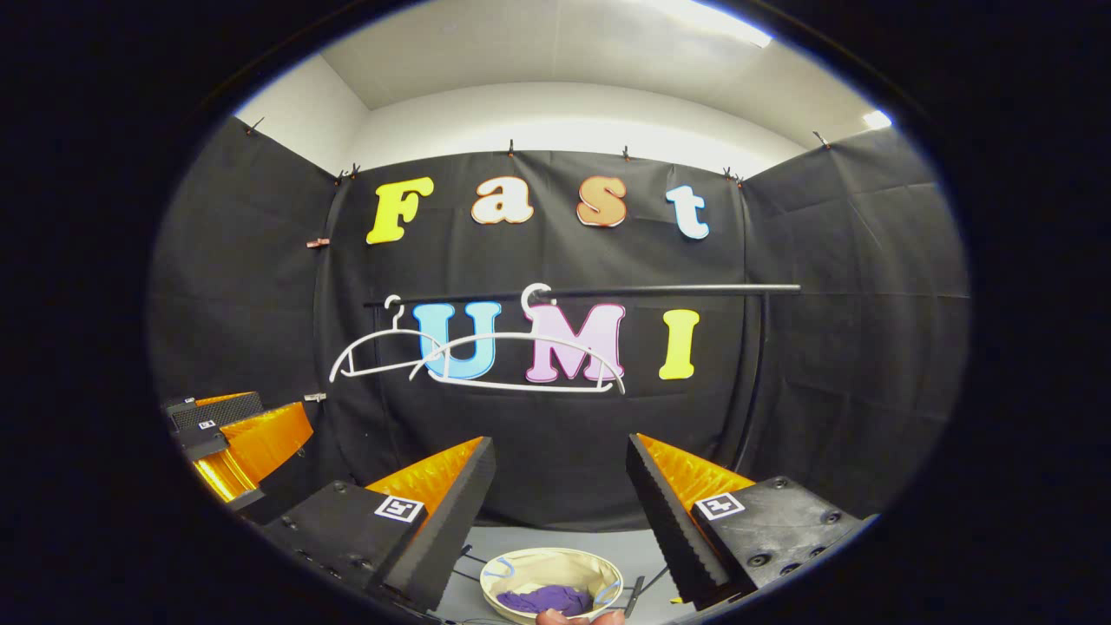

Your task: Grasp the clothes on the hanger with both hands and then place them into the laundry hamper below.

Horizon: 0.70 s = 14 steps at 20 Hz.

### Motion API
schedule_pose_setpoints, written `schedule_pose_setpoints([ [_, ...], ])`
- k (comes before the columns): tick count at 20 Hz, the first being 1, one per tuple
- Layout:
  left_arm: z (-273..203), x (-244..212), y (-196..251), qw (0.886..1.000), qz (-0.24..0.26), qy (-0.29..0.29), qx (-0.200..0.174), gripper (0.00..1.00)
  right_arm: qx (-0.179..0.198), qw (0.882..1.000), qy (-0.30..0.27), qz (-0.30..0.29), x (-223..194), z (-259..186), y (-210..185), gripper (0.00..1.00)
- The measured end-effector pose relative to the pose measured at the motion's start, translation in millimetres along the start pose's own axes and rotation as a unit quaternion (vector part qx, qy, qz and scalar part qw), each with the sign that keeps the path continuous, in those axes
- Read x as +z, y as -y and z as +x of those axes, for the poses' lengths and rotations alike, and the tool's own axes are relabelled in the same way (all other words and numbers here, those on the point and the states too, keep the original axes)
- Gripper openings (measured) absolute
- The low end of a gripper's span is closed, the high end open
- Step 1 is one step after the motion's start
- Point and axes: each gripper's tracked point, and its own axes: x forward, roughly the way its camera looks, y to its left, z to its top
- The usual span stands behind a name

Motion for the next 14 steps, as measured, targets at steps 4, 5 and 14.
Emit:
schedule_pose_setpoints([
  [4, -9, 2, -3, 1.000, 0.008, 0.007, 0.005, 0.93, 0.005, 1.000, 0.015, -0.006, 7, -6, -5, 0.94],
  [5, -10, 2, -1, 1.000, 0.004, 0.008, 0.004, 0.95, 0.007, 1.000, 0.013, -0.008, 5, -7, -5, 0.94],
  [14, -19, 0, 17, 1.000, 0.013, 0.004, -0.007, 0.98, 0.002, 1.000, 0.009, 0.006, 1, -12, 5, 0.97],
])
